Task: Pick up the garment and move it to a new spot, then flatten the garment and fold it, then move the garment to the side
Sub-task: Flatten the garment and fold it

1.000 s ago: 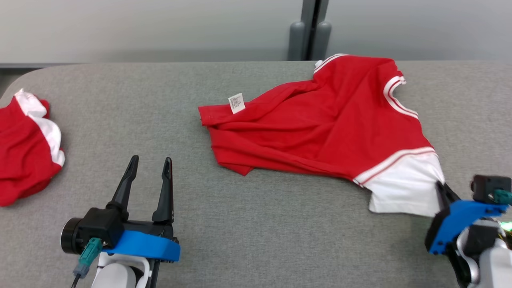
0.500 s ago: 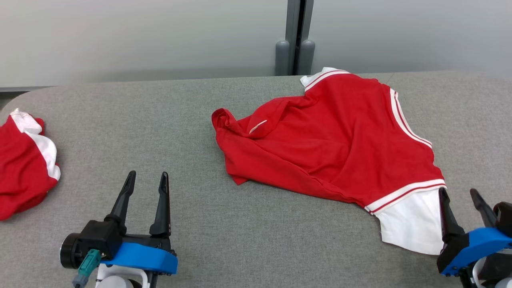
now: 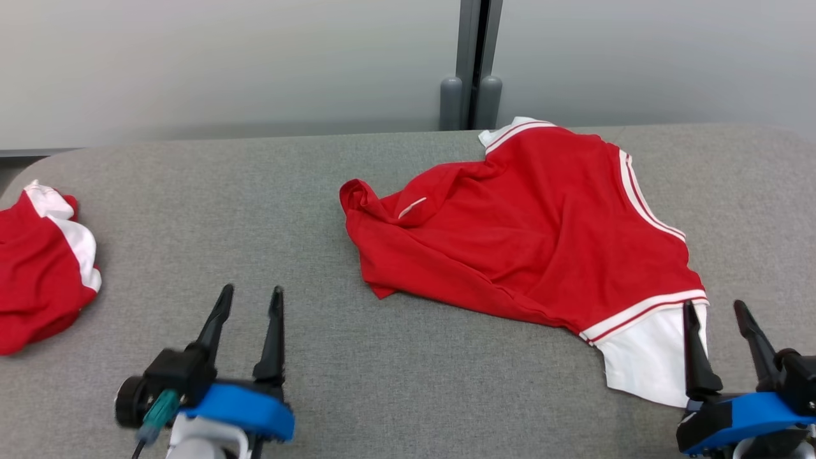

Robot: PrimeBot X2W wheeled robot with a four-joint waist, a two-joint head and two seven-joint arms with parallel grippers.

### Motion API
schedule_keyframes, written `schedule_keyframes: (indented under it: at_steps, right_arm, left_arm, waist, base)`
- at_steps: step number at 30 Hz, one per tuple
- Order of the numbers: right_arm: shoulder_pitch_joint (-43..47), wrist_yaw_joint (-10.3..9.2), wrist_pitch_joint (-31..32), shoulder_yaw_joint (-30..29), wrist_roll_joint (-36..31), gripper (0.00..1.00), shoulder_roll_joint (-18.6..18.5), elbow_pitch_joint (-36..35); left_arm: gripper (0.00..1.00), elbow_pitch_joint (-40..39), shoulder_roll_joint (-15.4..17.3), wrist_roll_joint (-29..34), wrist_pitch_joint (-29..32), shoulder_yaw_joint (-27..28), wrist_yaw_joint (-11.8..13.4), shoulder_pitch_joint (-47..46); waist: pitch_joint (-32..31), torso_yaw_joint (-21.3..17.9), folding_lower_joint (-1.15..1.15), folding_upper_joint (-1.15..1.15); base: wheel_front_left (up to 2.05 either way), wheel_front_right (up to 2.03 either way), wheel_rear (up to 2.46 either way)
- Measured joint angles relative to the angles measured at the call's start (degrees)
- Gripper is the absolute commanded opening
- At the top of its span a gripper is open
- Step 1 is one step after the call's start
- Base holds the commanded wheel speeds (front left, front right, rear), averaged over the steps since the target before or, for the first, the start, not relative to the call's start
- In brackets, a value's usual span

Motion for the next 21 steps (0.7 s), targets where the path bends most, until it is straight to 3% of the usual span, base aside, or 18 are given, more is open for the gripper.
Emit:
schedule_keyframes:
  at_steps: [7, 13, 21]
  right_arm:
    - [-2.48, 0.0, -0.34, 2.61, 0.46, 1.0, 0.02, 0.8]
    - [-5.39, 0.0, -0.93, 6.44, 1.34, 1.0, 0.04, 1.97]
    - [-7.21, 0.0, -2.33, 8.06, 1.99, 1.0, 0.03, 3.87]
  left_arm:
    - [1.0, 9.84, -1.14, -3.49, 8.44, -6.15, -0.22, -13.33]
    - [1.0, 21.01, -1.46, -7.08, 17.14, -6.65, -0.38, -23.62]
    - [1.0, 28.26, 0.19, -8.45, 18.24, -4.95, -0.1, -30.69]
  waist:
    - [3.24, -1.53, 0.0, 0.0]
    - [6.65, -5.42, 0.02, 0.0]
    - [10.1, -9.63, 0.02, 0.0]
  base:
    - [0.0, 0.0, 0.0]
    - [0.0, 0.0, 0.0]
    - [0.0, 0.0, 0.0]
